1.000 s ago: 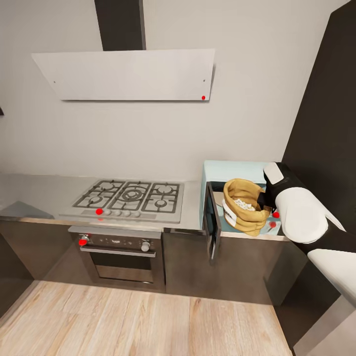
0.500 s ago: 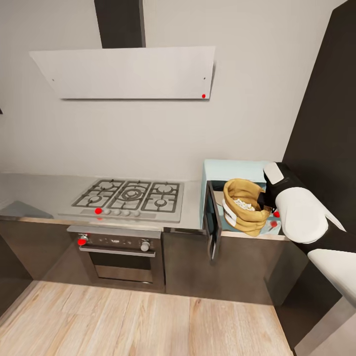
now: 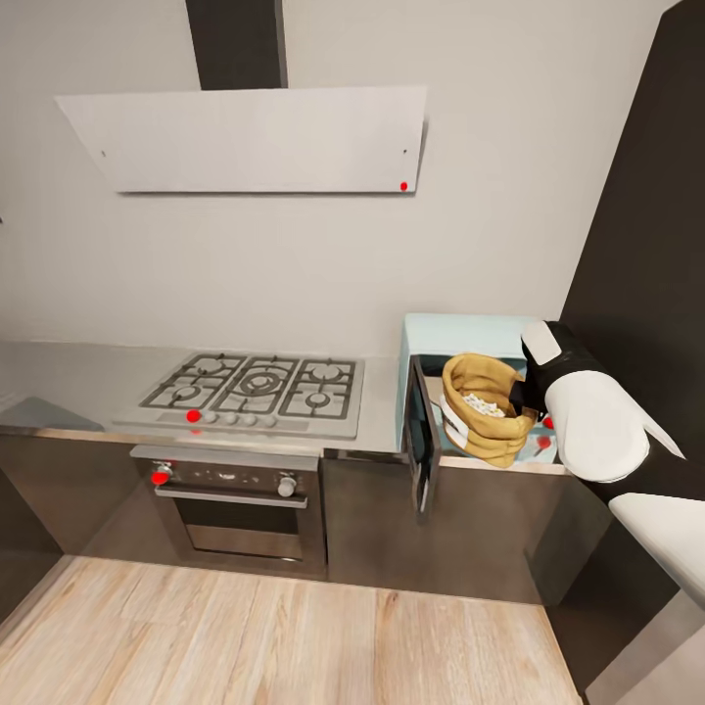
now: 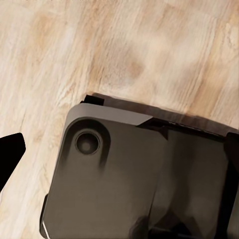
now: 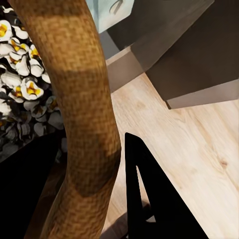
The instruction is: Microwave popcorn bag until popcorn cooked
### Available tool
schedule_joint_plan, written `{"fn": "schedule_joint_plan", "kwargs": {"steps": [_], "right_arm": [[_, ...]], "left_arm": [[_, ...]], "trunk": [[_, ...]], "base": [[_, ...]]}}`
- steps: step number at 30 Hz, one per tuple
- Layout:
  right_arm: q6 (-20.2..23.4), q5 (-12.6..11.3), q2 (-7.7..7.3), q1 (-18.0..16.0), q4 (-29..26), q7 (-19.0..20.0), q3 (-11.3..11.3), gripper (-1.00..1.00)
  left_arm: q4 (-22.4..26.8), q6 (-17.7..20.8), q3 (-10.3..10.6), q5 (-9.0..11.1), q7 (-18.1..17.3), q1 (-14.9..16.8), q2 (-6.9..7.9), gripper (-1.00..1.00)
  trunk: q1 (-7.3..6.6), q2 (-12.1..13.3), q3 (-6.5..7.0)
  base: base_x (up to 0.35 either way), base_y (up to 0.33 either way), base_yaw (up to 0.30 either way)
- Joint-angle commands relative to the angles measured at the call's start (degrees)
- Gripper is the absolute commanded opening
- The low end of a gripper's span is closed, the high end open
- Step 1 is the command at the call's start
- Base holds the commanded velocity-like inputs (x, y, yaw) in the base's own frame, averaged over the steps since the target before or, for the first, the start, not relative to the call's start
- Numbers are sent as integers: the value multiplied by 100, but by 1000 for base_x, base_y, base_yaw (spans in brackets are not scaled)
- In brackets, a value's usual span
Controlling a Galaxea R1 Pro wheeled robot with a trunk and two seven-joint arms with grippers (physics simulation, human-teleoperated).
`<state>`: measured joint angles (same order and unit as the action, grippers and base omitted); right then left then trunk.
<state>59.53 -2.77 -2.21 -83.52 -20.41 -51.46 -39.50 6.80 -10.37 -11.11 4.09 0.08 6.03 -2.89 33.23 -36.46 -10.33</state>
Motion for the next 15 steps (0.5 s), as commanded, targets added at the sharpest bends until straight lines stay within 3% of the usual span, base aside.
{"fn": "schedule_joint_plan", "kwargs": {"steps": [1,15], "right_arm": [[15,-31,1,-7,-3,-36,-14,-100],[6,-30,-16,-6,141,-16,-14,-100]], "left_arm": [[-4,-18,4,38,1,7,-1,100],[-4,-16,4,31,1,12,-1,100]], "trunk": [[24,-50,-28],[332,-611,-279]], "base": [[0,0,0],[0,0,0]]}}
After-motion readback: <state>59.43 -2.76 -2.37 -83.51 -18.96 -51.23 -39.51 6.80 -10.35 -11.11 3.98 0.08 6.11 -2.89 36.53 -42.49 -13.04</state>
